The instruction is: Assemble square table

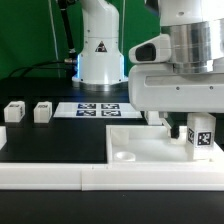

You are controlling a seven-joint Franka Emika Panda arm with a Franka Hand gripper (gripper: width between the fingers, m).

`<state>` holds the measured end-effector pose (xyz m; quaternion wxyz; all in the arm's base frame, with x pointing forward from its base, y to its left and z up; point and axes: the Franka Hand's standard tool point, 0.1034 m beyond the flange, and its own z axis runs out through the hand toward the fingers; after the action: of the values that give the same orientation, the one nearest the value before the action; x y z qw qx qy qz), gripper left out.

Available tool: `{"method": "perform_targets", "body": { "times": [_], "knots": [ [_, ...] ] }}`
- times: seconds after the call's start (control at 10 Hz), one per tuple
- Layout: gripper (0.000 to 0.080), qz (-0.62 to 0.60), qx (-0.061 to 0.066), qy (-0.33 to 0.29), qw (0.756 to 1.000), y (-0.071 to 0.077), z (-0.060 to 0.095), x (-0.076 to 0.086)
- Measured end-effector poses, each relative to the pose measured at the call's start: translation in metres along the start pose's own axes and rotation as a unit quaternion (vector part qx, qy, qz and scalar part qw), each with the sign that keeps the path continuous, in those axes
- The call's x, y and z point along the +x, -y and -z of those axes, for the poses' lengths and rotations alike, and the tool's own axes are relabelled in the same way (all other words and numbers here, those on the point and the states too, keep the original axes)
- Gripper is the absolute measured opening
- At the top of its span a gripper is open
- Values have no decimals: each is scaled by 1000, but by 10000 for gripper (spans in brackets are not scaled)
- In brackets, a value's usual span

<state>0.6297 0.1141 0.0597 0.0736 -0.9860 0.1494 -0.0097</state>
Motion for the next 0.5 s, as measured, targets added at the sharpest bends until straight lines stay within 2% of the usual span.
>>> {"method": "perform_targets", "body": {
  "times": [0.2, 0.4, 0.5],
  "knots": [
    [649, 97, 1, -22, 995, 1, 1, 1],
    [636, 80, 2, -20, 997, 0, 0, 1],
    [448, 66, 3, -20, 998, 0, 0, 0]
  ]
}}
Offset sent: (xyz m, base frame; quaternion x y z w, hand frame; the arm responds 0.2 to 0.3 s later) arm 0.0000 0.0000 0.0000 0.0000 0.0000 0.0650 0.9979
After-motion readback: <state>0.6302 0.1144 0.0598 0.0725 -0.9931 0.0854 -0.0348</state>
